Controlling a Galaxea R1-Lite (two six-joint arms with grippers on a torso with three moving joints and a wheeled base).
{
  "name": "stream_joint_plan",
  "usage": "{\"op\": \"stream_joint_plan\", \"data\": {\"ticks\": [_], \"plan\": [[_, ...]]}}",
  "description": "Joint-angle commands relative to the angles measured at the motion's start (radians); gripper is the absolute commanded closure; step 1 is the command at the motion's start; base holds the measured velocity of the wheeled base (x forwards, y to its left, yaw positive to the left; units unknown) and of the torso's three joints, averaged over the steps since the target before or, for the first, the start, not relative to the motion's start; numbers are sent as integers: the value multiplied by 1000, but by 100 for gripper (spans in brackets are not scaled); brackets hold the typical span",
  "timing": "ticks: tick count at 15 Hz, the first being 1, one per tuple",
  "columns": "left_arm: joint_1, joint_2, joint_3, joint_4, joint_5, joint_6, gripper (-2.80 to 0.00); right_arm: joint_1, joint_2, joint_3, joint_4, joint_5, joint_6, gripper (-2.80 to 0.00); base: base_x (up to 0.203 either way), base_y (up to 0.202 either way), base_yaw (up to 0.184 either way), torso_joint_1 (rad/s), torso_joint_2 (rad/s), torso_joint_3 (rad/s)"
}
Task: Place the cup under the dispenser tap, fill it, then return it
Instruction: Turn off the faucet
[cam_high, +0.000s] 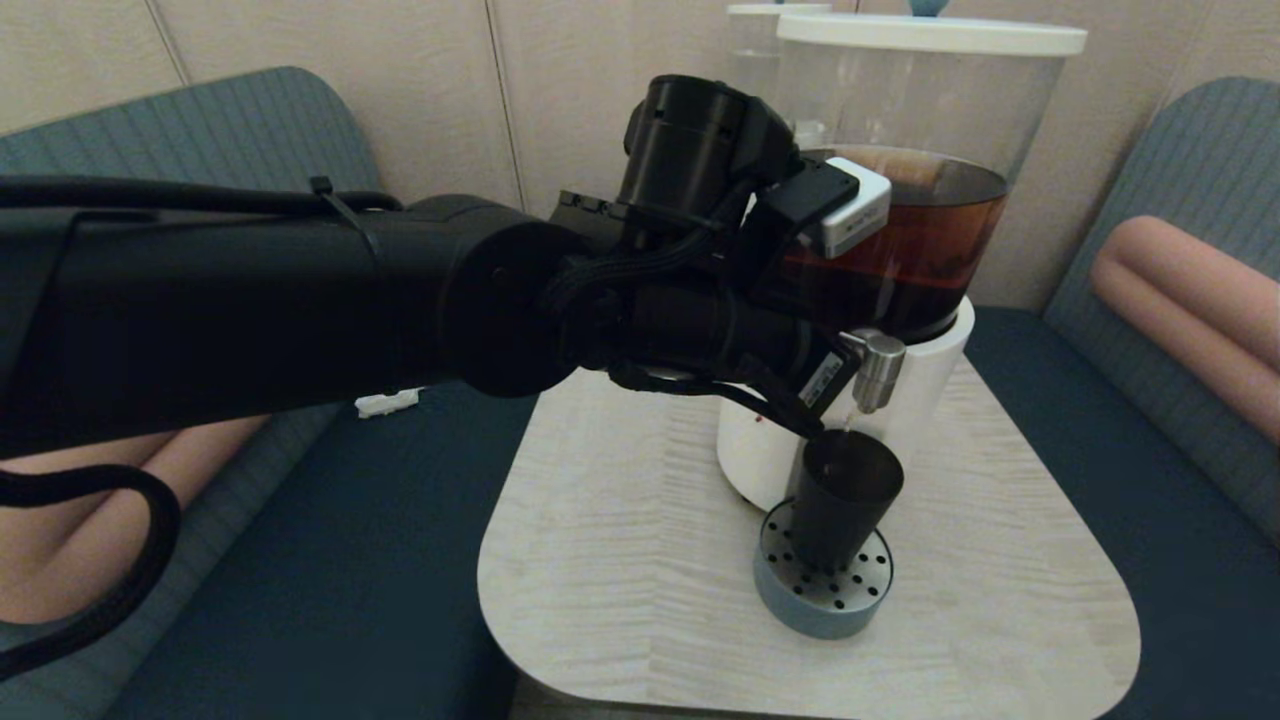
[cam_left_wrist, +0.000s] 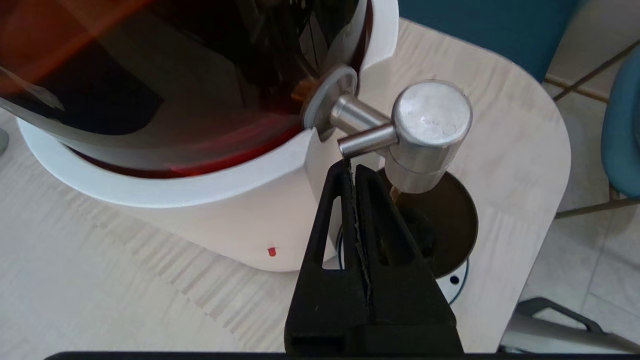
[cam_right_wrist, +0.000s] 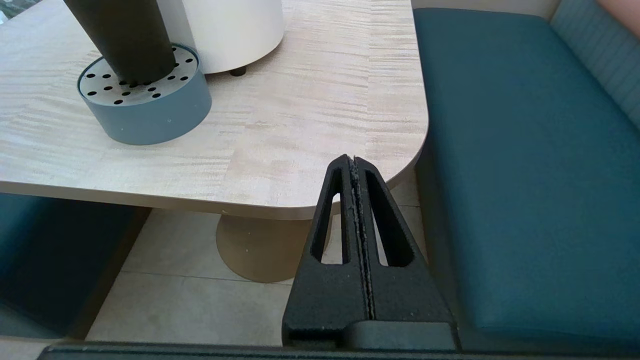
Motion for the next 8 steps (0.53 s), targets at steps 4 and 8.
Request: {"op": "stream_joint_plan", "data": {"ticks": [4, 8], "plan": [[2, 31, -66, 25, 1, 3, 0, 0, 1, 0, 0, 0, 0, 0, 0, 0, 0, 0, 0, 0], [0, 39, -76, 41, 3, 4, 0, 0, 1, 0, 0, 0, 0, 0, 0, 0, 0, 0, 0, 0]]}}
